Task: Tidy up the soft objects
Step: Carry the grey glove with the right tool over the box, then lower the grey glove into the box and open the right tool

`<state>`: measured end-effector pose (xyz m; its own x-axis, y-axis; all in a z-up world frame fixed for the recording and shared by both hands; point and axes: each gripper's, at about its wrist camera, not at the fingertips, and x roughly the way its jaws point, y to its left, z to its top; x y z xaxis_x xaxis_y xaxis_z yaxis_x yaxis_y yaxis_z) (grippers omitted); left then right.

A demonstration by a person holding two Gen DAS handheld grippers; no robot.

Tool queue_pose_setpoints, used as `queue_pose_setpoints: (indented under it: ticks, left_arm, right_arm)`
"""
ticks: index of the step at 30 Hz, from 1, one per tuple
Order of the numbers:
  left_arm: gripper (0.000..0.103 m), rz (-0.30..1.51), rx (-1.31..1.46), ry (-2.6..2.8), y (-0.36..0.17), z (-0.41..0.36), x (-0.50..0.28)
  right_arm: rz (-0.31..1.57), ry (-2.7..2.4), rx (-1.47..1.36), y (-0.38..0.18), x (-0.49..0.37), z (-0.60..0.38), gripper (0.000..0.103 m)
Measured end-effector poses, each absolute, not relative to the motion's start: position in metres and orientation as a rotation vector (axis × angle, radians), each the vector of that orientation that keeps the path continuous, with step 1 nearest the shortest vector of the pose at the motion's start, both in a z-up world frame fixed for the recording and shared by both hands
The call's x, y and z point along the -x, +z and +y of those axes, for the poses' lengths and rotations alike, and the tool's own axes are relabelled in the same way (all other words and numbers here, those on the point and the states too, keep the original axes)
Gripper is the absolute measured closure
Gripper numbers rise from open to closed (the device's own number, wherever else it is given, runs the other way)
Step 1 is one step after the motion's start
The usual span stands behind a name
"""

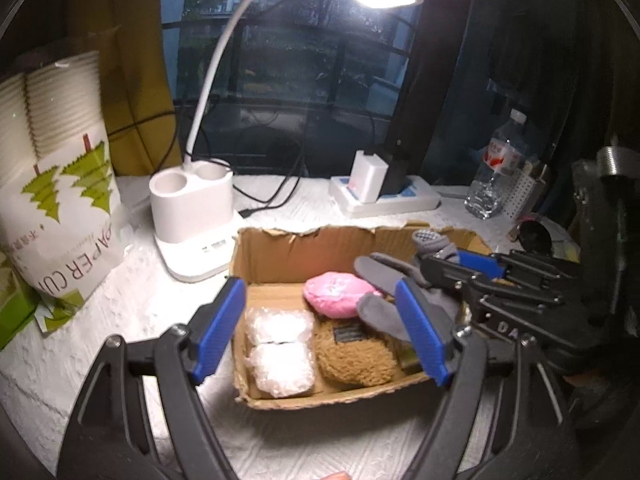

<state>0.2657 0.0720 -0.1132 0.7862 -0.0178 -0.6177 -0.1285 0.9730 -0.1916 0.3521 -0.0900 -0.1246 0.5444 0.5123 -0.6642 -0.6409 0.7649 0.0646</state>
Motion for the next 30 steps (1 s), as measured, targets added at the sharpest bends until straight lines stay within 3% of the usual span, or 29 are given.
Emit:
queue_pose_setpoints:
  ticks: [11,17,21,30]
  left_arm:
    - [0.024,0.682,0.243,0.066,-0.122,0.077,-0.269]
    - [0.024,0.673,0.241,0.074,-0.118,0.078,-0.262]
    - [0.024,0.66,0.236,0.076,-0.111,0.077,-0.256]
    - [0.024,0.632,0.227,0.07,-0.095,0.068,-0.241]
  right_arm:
    - [0.776,0.703,0.25,-0.147,-0.359,-0.067,0.077]
    - [0.759,0.69,0.236,-0.138,-0.356,-0.072,0.06]
    - [0.74,0.682,0.231,-0.129,-0.351,-0.076,0.056]
    - [0.712,0.671,0.222,-0.112,-0.333,-0.089,0.055]
